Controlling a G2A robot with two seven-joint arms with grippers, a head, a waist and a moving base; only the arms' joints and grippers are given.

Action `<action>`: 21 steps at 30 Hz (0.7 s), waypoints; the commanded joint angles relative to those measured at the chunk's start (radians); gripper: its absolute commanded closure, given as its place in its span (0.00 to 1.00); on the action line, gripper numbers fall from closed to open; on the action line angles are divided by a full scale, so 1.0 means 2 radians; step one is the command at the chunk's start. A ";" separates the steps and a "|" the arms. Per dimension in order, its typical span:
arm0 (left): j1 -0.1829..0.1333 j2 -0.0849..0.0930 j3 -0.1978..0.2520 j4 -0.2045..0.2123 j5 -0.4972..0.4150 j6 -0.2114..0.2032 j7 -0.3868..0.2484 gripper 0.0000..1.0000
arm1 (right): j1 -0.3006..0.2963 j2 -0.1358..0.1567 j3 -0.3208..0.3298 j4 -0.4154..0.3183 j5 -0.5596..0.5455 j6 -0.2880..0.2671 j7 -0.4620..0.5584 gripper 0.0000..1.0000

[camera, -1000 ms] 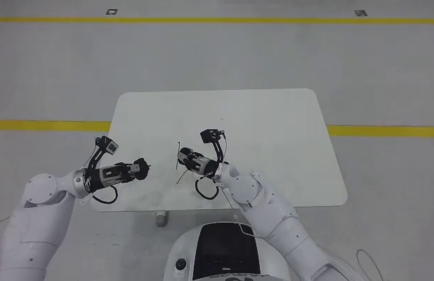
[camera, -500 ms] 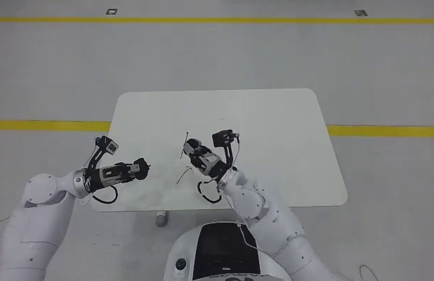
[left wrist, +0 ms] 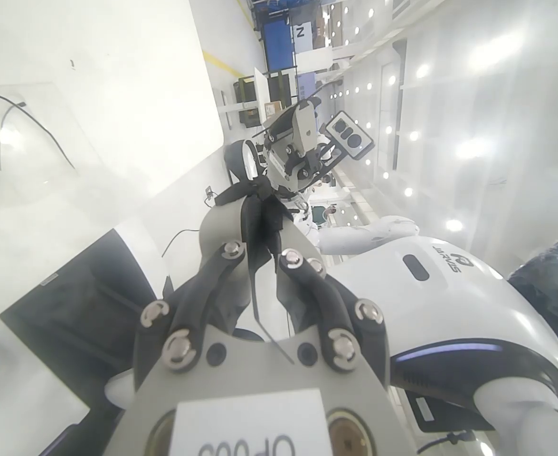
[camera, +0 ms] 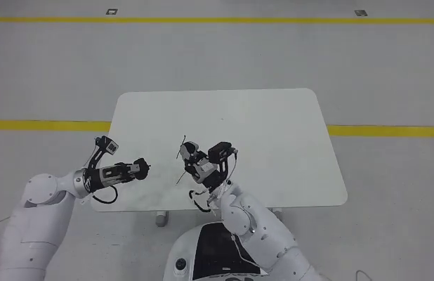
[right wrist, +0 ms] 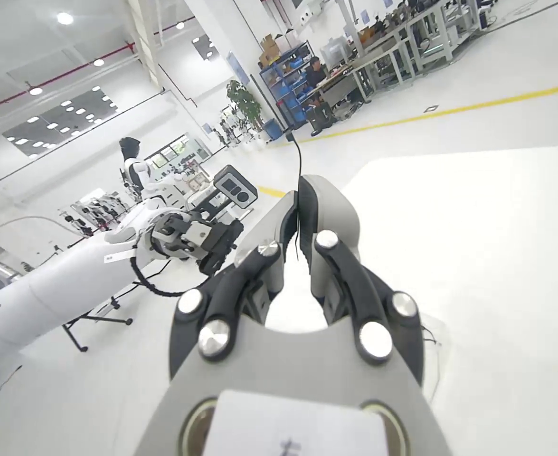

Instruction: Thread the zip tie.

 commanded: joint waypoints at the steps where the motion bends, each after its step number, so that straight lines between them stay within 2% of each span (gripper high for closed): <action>1: 0.000 0.000 0.000 0.000 0.000 0.000 0.000 1.00 | 0.000 0.000 0.000 0.000 0.000 0.000 0.000 1.00; 9: 0.000 0.000 0.000 0.000 0.000 0.000 0.000 1.00 | -0.005 0.000 -0.001 -0.007 0.001 0.006 -0.006 1.00; 11: 0.000 0.000 0.000 0.000 0.000 0.000 0.000 1.00 | -0.010 0.000 -0.011 -0.017 -0.031 0.019 -0.023 1.00; 14: 0.000 0.000 0.000 0.000 0.000 0.000 0.000 1.00 | -0.015 -0.002 -0.030 -0.022 -0.044 0.029 -0.049 1.00; 21: 0.000 0.000 0.000 0.000 0.000 0.000 0.000 1.00 | 0.003 -0.016 -0.077 0.011 -0.054 0.058 -0.085 1.00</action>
